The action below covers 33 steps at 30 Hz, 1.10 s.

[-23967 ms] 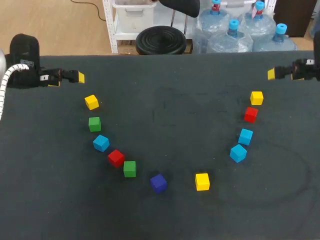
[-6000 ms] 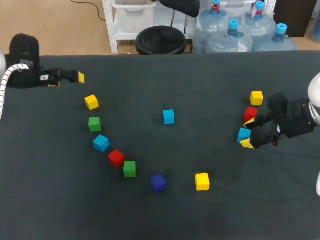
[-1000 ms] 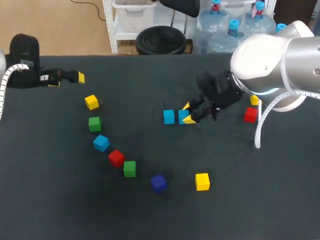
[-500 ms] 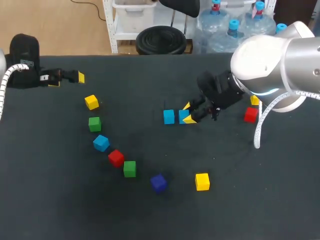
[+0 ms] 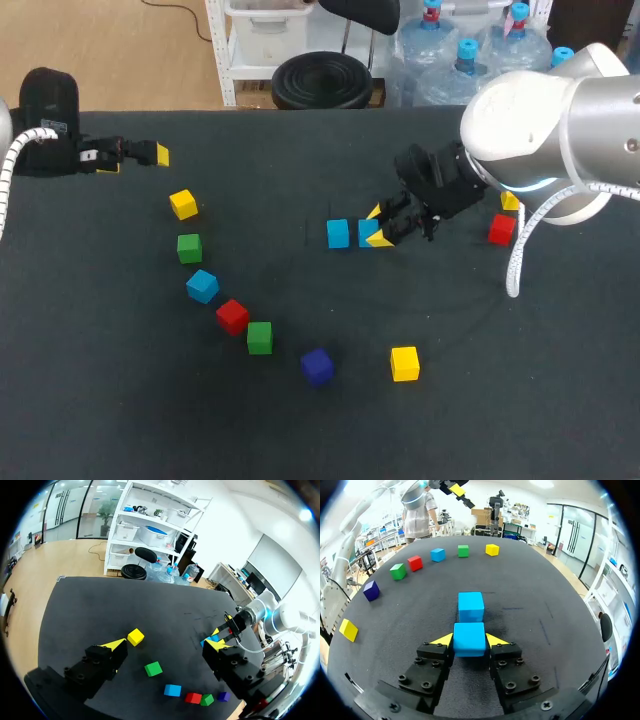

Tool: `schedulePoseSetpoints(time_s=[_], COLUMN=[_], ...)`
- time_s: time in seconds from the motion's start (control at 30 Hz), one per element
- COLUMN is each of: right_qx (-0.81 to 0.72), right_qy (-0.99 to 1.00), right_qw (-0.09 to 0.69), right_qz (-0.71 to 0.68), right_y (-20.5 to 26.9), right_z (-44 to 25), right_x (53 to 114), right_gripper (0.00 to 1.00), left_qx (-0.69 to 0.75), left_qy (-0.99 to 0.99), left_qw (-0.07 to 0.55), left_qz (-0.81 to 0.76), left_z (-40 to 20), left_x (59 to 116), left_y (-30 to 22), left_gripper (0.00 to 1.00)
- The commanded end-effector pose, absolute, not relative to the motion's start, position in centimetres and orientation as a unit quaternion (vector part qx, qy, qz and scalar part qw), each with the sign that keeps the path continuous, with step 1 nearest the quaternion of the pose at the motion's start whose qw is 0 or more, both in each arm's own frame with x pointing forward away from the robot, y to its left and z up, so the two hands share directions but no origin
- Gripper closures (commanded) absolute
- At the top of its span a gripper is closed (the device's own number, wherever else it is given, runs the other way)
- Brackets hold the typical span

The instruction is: Place the blue cubes, place green cubes on the blue cubes, place the yellow cubes on the green cubes, then place the red cubes on the yellow cubes, and place purple cube on the red cubes.

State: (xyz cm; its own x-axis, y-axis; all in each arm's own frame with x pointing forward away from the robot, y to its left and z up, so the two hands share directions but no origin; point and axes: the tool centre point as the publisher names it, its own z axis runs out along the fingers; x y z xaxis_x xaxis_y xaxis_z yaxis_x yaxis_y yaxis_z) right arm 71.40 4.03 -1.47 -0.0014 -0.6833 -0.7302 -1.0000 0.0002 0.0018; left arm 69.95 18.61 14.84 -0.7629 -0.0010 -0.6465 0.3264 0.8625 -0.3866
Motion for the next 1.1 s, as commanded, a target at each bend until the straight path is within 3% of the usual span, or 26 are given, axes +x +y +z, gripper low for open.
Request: schedulePoseSetpoints(time_s=[0.03,0.37,0.57,0.63,0.73,0.97,1.1], right_qx=[-0.648,-0.647,-0.647,-0.646,-0.646,-0.644,-0.64], right_qy=[0.649,0.649,0.65,0.65,0.651,0.654,0.659], right_qw=[0.281,0.281,0.281,0.281,0.281,0.283,0.289], right_qz=[0.282,0.283,0.283,0.283,0.283,0.278,0.268], right_y=[4.1,4.2,4.2,4.2,4.2,3.6,2.6], right_z=[-1.6,-1.7,-1.7,-1.7,-1.7,-1.1,-0.3], right_x=[71.5,71.6,71.6,71.6,71.7,71.9,72.1], right_gripper=[0.65,0.62,0.51,0.37,0.27,0.14,0.13], left_qx=[0.089,0.089,0.089,0.089,0.089,0.089,0.089], left_qy=[0.908,0.908,0.908,0.908,0.908,0.908,0.908], left_qw=[0.33,0.33,0.33,0.33,0.33,0.33,0.33], left_qz=[-0.244,-0.244,-0.244,-0.244,-0.244,-0.244,-0.244], left_z=[15.0,15.0,15.0,15.0,15.0,15.0,15.0], left_x=[70.0,70.0,70.0,70.0,70.0,70.0,70.0], left_y=[18.5,18.5,18.5,18.5,18.5,18.5,18.5], left_gripper=[0.0,0.0,0.0,0.0,0.0,0.0,0.0])
